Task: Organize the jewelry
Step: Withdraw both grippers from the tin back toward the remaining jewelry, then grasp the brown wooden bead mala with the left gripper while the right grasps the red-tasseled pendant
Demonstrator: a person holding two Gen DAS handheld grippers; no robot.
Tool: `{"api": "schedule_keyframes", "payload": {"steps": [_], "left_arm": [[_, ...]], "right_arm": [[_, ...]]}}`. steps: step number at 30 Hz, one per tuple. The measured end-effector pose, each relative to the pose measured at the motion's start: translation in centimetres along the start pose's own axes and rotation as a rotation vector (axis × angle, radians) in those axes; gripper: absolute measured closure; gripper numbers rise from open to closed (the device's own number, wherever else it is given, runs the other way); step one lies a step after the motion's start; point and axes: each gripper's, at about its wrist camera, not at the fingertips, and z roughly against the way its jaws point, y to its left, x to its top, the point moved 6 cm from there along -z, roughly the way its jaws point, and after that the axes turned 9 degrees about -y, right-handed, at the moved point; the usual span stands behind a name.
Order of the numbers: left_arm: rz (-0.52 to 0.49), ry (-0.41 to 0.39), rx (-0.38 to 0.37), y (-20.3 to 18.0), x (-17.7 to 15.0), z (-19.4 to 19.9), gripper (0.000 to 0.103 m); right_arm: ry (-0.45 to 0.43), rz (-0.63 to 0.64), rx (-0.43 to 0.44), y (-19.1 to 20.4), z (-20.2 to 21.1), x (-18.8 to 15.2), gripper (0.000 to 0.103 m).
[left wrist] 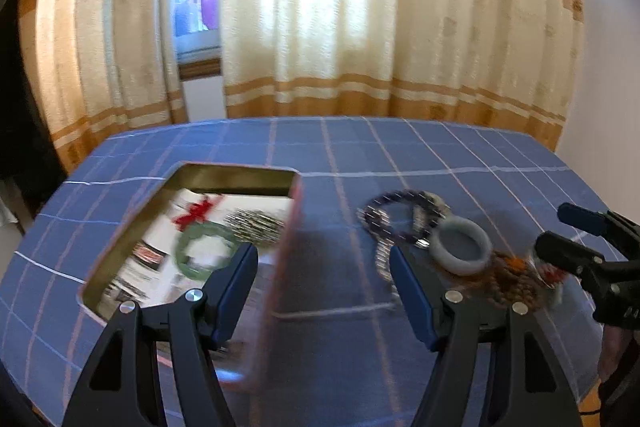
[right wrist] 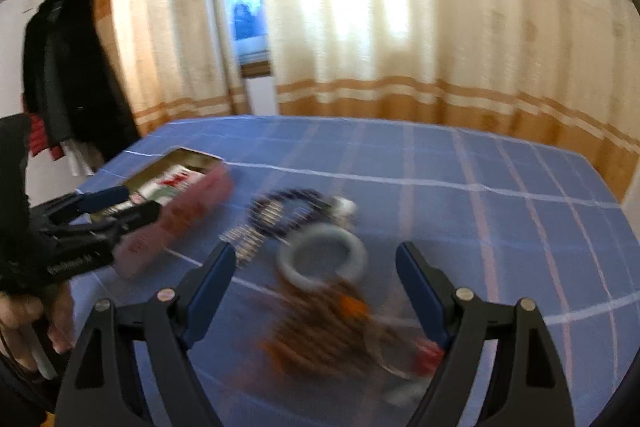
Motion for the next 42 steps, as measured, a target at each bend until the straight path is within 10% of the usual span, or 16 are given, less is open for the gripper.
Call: {"api": "schedule_keyframes", "payload": {"steps": [22, 23, 25, 29, 33, 42], "left_arm": [[-0.168, 0.124, -0.329, -15.7, -3.9, -1.5, 0.036], [-0.179, 0.137, -0.335, -16.1, -4.3, -1.9, 0.041], [-0.218, 0.159, -0.346, -16.9, -5.0, -2.4, 0.088], [-0.239, 0.116, -0.335, -16.9, -4.6, -1.3, 0.103], [-0.24, 0.055, -0.32, -16.1, -3.4, 0.4, 0.103], [-0.154, 0.038, -0.308, -13.0, -2.5, 0.3, 0.103]], "right_arm": [[-0.029, -0.121, -0.169, -8.7, 5.2, -4.2, 0.018], [-0.031, -0.126, -0.171, -8.8, 5.3, -4.3, 0.018], [-0.033, -0.128, -0.174, -9.1, 5.5, -4.5, 0.018], [-0.026, -0.152, -0.153, -9.6, 5.9, -4.8, 0.025], [0.027, -0.136, -0.095, -8.9, 4.9, -4.9, 0.05], [0.106, -0.105, -0.038, -6.1, 2.5, -5.7, 0.052]]}}
